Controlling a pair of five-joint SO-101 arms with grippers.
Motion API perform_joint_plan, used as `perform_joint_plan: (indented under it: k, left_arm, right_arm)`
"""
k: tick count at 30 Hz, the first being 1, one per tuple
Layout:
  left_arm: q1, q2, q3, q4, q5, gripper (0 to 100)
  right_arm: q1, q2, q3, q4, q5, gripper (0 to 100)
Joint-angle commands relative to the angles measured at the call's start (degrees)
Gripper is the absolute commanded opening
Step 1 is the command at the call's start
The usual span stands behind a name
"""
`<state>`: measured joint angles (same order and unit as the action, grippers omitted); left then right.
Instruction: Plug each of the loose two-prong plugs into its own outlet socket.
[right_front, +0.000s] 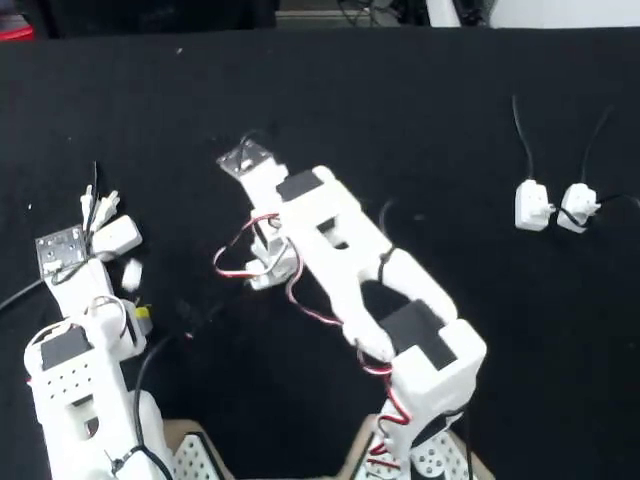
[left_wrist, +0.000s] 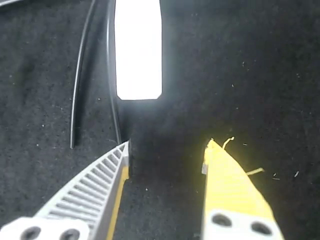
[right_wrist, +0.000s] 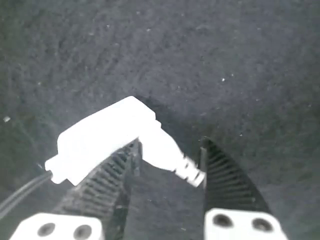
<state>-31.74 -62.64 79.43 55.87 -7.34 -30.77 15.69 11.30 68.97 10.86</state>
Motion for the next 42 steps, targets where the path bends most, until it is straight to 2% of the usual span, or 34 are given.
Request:
perform_joint_plan:
  k: [1, 5, 10, 17, 26, 28, 31, 33, 38, 42]
  left_arm:
    - [0.13, -0.79, -2.68, -0.26, 0.44, 24]
    - [-0.31, -0.79, -2.86, -0.26, 0.44, 24]
    - [-0.31, -0.79, -2.95, -0.26, 0.44, 24]
    - [-0.31, -0.79, -2.95, -0.35, 0.44, 24]
    - [-0.22, -0.79, -2.77, -0.35, 0.44, 24]
    - [-0.13, -0.79, -2.86, -0.35, 0.44, 24]
    - [-0.04, -0.79, -3.03, -0.35, 0.44, 24]
    - [-0.13, -0.79, -3.03, -0.35, 0.44, 24]
    - [-0.4, -0.79, -2.86, -0.35, 0.44, 24]
    - [-0.4, -0.79, -2.86, -0.35, 0.44, 24]
  right_arm:
    - [-1.05, -1.63, -0.84, -1.85, 7.56, 18.1]
    - [-3.43, -4.44, -0.57, -2.64, 14.51, 18.1]
    - [-3.25, -9.19, 1.63, -2.37, 18.9, 23.4]
    - [-5.36, -21.49, 7.69, -1.93, 24.62, 23.3]
    - [-7.21, -42.86, 28.97, -2.99, 31.03, 23.3]
    - [-7.38, -44.53, 33.89, -8.26, 23.91, 23.3]
    - [-7.21, -43.74, 38.02, -19.52, 4.48, 23.3]
    - [-7.56, -41.19, 38.73, -24.0, -5.1, 23.6]
    - [-7.3, -28.79, 33.27, -27.08, -15.91, 23.7]
    - [-7.3, -19.03, 22.2, -16.26, -21.1, 23.7]
